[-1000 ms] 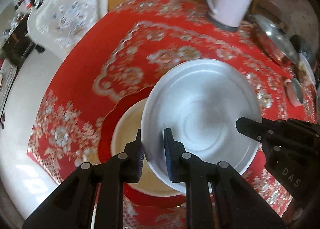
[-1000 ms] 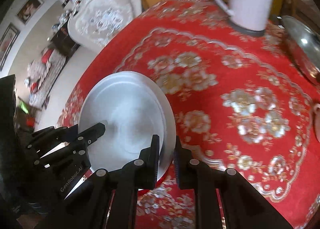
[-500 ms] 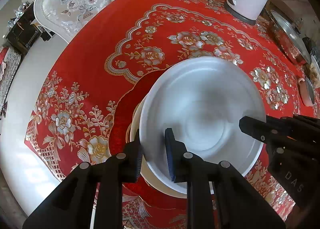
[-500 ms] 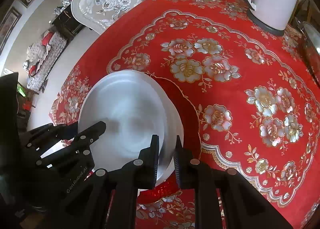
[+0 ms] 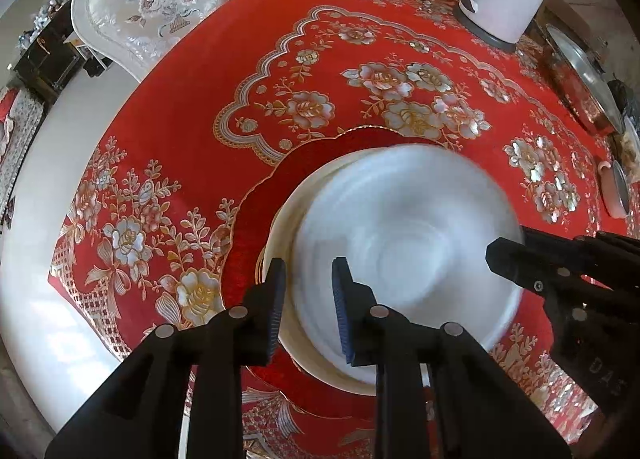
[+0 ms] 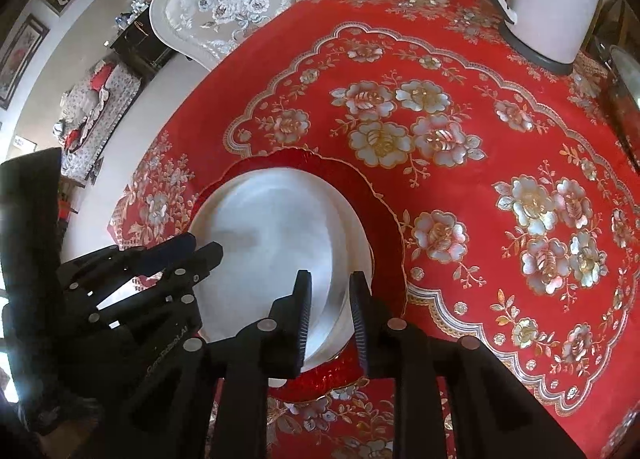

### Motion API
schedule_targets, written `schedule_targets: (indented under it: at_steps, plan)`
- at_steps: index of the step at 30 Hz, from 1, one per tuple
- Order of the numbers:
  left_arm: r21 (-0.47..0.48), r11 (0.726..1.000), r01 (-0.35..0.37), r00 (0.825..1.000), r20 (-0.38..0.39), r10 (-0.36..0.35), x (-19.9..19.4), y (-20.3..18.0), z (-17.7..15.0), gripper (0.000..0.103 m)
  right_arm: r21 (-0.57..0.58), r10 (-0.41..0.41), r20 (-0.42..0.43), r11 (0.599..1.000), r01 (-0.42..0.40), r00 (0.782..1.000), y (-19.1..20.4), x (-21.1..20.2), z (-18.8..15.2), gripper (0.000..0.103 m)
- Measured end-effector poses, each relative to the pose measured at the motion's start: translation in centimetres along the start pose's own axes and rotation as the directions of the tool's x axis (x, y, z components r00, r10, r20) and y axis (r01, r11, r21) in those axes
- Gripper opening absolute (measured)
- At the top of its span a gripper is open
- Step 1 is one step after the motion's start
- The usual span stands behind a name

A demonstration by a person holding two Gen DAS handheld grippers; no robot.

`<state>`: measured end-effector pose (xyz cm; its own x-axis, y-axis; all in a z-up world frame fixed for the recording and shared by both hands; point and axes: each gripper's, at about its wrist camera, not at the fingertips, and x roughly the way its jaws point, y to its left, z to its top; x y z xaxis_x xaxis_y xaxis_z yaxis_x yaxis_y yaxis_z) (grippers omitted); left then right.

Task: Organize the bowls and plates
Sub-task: 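Lower the white plate onto the cream bowl and open the left tool, then pull the left tool back and move it toward the grey steel cup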

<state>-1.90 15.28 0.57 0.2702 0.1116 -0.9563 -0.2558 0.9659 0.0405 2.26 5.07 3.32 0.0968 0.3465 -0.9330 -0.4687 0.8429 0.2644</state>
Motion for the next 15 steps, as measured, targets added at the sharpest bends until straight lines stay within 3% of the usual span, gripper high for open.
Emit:
schedule_targets:
  at_steps: [2, 4, 5, 15]
  plan:
    - [-0.001, 1.000, -0.002, 1.000, 0.010, 0.002, -0.4, 0.0, 0.1, 0.028, 0.003, 0.000, 0.010, 1.000, 0.000, 1.000, -0.2, -0.5, 0.0, 0.025]
    - [0.000, 1.000, -0.019, 0.999, 0.030, 0.019, -0.9, 0.0, 0.3, 0.045, 0.009, -0.001, 0.013, 1.000, 0.001, 1.000, -0.5, -0.7, -0.1, 0.025]
    - [0.000, 1.000, -0.020, 0.999, 0.038, 0.020, -1.1, -0.1, 0.4, 0.047, 0.016, 0.001, 0.016, 1.000, -0.001, 1.000, -0.7, -0.9, -0.1, 0.025]
    - [0.035, 0.999, -0.028, 0.996, 0.086, 0.024, -2.6, -2.0, 1.5, 0.048, 0.066, -0.005, 0.046, 0.998, 0.002, 0.999, -2.7, -2.4, -0.7, 0.025]
